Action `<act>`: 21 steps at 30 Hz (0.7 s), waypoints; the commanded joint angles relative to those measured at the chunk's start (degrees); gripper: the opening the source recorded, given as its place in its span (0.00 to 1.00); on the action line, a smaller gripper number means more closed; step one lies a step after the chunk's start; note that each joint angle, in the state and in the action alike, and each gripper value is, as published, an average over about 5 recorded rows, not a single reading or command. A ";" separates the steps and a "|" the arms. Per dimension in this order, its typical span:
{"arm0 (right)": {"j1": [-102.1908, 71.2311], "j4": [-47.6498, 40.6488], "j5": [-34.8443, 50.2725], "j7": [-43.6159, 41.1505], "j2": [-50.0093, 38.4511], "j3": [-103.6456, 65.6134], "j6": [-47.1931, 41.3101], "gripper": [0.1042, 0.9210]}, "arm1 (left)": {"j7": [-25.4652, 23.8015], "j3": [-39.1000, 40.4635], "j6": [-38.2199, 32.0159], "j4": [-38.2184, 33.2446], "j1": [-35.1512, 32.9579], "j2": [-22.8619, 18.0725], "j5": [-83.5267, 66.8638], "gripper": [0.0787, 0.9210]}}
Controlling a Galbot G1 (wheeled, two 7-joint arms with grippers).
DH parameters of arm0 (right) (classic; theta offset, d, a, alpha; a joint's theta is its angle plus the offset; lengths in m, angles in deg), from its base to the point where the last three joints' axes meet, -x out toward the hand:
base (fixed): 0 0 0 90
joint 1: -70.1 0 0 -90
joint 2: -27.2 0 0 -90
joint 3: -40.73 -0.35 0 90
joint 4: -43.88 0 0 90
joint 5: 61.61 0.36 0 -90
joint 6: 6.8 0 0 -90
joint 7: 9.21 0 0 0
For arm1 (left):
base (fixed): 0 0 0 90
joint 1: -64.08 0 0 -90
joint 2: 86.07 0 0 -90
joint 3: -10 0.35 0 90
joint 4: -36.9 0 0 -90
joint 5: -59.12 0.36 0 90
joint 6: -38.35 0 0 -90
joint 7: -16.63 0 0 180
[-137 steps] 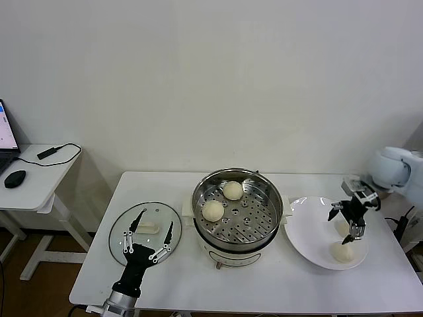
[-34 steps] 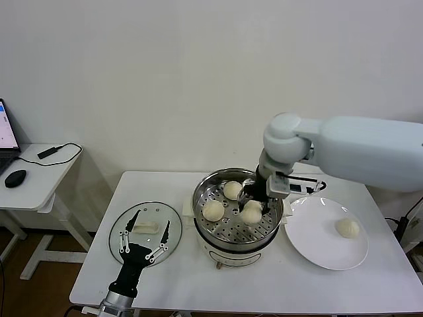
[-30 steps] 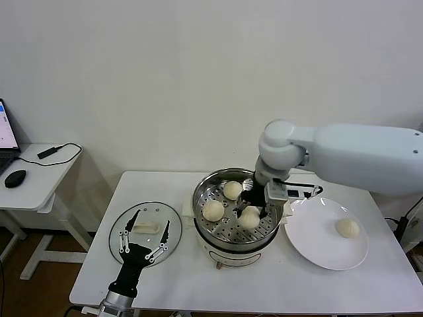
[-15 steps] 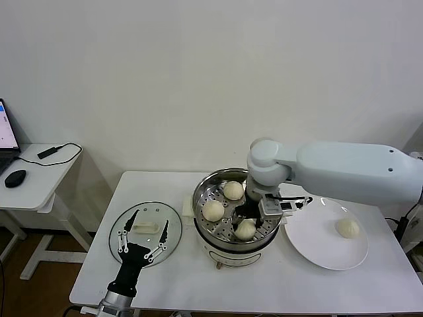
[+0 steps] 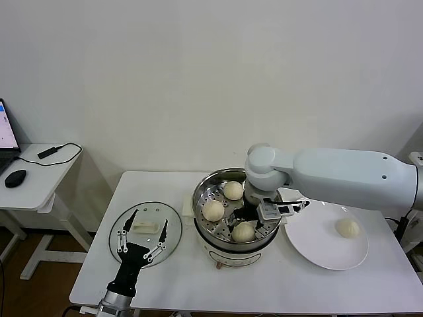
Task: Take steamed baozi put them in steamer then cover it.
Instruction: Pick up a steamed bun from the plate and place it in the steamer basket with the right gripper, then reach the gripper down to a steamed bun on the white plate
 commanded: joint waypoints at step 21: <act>-3.61 -41.91 27.51 -12.32 -19.57 -7.36 -27.28 0.88 | -0.06 0.87 0.61 0.32 0.93 0.78 -0.01 0.88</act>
